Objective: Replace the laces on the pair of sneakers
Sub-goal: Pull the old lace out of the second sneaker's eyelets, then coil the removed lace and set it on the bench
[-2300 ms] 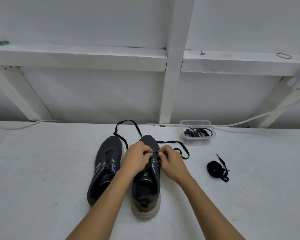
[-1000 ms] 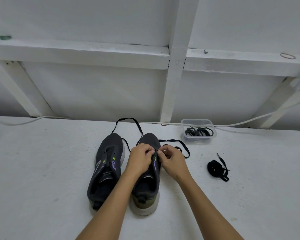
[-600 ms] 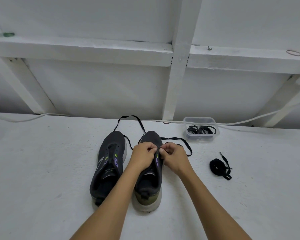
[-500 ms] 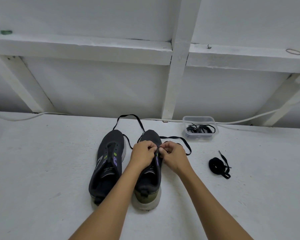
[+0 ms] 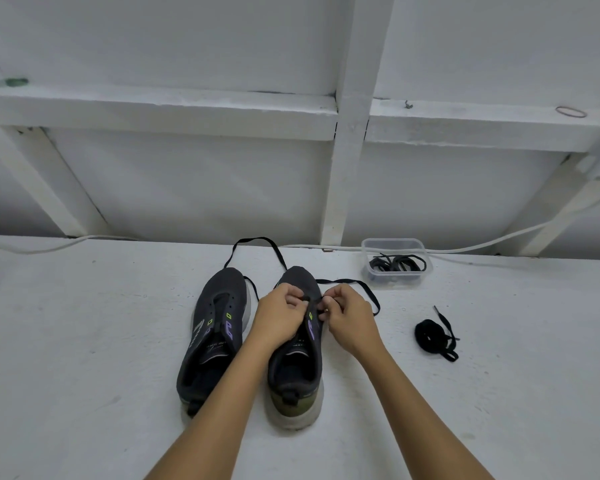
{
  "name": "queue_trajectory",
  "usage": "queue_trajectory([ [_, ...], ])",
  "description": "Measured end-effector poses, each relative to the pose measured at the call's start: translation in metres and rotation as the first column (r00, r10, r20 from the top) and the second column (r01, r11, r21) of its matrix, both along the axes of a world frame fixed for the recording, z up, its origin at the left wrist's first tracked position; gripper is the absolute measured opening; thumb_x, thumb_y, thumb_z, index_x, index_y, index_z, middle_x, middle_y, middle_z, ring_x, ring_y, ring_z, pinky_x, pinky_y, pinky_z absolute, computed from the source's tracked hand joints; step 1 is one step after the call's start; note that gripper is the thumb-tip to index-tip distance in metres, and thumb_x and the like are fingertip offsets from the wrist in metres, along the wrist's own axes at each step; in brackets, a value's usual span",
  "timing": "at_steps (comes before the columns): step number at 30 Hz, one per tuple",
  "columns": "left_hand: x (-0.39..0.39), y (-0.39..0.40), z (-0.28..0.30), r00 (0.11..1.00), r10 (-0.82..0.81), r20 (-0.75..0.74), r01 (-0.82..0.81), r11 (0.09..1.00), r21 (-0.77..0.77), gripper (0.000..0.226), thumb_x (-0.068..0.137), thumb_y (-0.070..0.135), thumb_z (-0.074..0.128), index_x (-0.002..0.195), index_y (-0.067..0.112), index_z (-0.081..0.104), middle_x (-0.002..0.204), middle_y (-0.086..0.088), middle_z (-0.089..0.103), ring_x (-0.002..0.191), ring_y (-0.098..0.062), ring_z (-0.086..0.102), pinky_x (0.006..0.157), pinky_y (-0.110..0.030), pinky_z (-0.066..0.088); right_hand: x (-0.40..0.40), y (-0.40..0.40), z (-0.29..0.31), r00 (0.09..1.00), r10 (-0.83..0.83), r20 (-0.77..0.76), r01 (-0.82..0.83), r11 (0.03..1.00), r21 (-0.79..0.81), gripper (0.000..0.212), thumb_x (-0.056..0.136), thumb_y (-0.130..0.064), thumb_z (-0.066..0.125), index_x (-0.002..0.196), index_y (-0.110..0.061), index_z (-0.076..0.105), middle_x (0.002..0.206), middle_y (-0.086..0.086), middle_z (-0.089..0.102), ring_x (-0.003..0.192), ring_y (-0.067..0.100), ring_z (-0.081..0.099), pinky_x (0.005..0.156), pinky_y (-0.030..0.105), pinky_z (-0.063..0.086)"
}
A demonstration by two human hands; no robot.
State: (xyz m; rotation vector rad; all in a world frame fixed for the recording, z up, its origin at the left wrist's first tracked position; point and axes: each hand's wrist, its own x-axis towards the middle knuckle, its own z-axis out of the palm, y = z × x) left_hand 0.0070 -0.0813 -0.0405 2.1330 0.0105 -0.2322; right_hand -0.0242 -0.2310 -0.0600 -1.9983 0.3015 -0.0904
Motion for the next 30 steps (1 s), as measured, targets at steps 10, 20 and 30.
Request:
queue_trajectory([
  [10,0.002,-0.006,0.019,0.97,-0.197,0.141,0.173,0.97,0.17,0.016,0.097,0.028,0.063,0.105,0.024,0.076,0.104,0.004,0.065,0.099,-0.013,0.061,0.092,-0.034,0.049,-0.004,0.0,0.017,0.996,0.042,0.085,-0.046,0.997,0.056,0.015,0.1,-0.012,0.058,0.091,-0.024,0.062,0.087,-0.008,0.073,0.079,0.005,0.073,0.062,0.015,0.05],
  [20,-0.019,-0.001,0.037,0.952,-0.131,0.278,0.099,0.987,0.128,0.014,0.097,0.034,0.062,0.102,0.028,0.074,0.097,0.015,0.066,0.092,-0.003,0.059,0.085,-0.028,0.05,-0.027,-0.001,0.048,0.98,-0.113,-0.164,0.154,0.953,0.262,0.041,0.095,-0.058,0.057,0.079,-0.028,0.08,0.079,-0.01,0.073,0.069,0.004,0.061,0.062,0.023,0.05],
  [30,-0.026,0.015,0.056,0.947,-0.165,0.276,0.187,0.981,-0.055,0.016,0.098,0.022,0.062,0.105,0.031,0.072,0.104,0.017,0.069,0.097,0.01,0.058,0.081,-0.005,0.041,-0.032,-0.022,0.095,0.978,0.122,-0.168,-0.057,0.935,0.349,0.028,0.1,-0.024,0.061,0.101,0.002,0.072,0.092,0.001,0.078,0.092,0.016,0.074,0.088,0.035,0.056],
])
